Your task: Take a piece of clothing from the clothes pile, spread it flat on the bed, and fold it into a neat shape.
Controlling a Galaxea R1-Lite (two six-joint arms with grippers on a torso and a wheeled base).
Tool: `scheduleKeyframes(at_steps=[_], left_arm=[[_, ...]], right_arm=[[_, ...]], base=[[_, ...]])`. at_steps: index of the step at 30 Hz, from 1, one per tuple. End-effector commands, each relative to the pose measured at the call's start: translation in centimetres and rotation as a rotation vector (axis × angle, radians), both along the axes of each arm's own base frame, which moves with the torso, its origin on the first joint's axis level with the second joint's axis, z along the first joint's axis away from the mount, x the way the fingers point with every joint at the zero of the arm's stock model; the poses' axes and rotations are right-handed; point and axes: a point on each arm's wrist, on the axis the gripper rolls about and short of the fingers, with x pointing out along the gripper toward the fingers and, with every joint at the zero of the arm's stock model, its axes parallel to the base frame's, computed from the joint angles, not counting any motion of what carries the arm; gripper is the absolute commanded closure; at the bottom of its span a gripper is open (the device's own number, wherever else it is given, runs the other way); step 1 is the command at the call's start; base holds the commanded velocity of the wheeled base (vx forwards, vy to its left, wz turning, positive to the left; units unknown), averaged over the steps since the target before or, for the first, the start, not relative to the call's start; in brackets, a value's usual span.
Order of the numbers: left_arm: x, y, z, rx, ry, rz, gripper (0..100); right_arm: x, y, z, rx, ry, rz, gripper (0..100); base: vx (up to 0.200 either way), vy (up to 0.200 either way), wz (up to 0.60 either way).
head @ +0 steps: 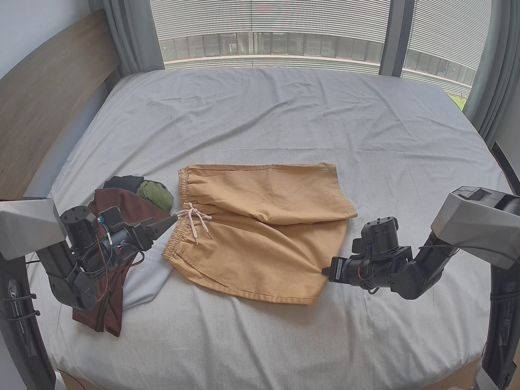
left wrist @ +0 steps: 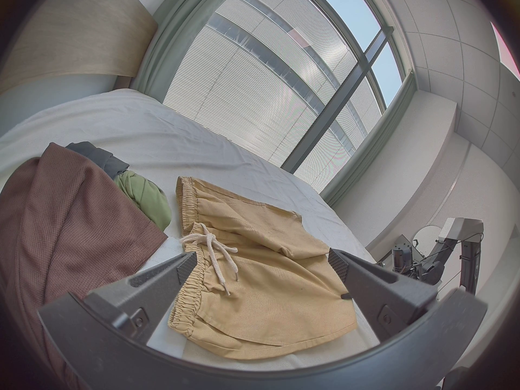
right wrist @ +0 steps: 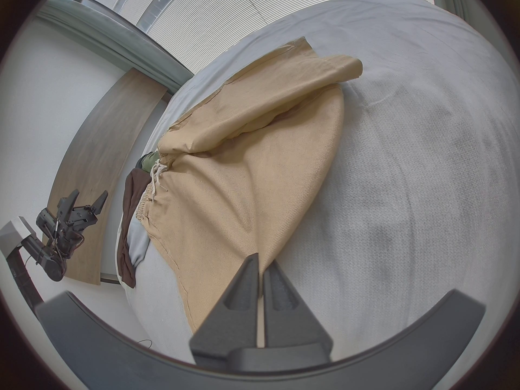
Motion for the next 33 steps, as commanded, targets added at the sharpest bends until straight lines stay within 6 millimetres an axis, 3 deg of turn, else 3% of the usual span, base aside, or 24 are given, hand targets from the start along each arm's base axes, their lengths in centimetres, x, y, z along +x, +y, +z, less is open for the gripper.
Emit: scheduleKeyframes(at_steps=[1,3,4,9,13,18,25,33], left_arm=[[0.2,0.1,-0.9,0.003,0.02,0.004,0],[0.2,0.1,-0.9,0.003,0.02,0.004,0],[0.2,0.1,-0.9,0.003,0.02,0.002,0],[0.3,0.1,-0.7,0.002,0.014,0.002,0],[0.3,0.1,-0.7,0.002,0.014,0.002,0],[0.2,-0.1,-0.9,0.005,0.02,-0.002,0],[0.2,0.0,-0.9,0.005,0.019,-0.001,0],[0.1,-0.1,-1.0,0.005,0.026,-0.004,0]], right_arm=[[0.0,0.0,0.0,-0.005,-0.004,0.006,100],[0.0,-0.1,0.0,-0.01,-0.009,0.006,100],[0.1,-0.1,0.2,-0.005,-0.022,0.004,0],[1.0,-0.9,1.4,0.021,-0.119,-0.04,0],[2.2,-3.5,2.3,0.016,-0.161,-0.117,0],[2.7,-4.8,2.0,0.009,-0.16,-0.15,0],[3.5,-4.3,0.8,0.009,-0.149,-0.142,0],[1.7,-2.1,-0.1,-0.001,-0.103,-0.07,0]], base=[[0.0,0.0,0.0],[0.0,0.0,0.0],[0.0,0.0,0.0],[0.0,0.0,0.0],[0.0,0.0,0.0],[0.0,0.0,0.0],[0.0,0.0,0.0],[0.0,0.0,0.0]])
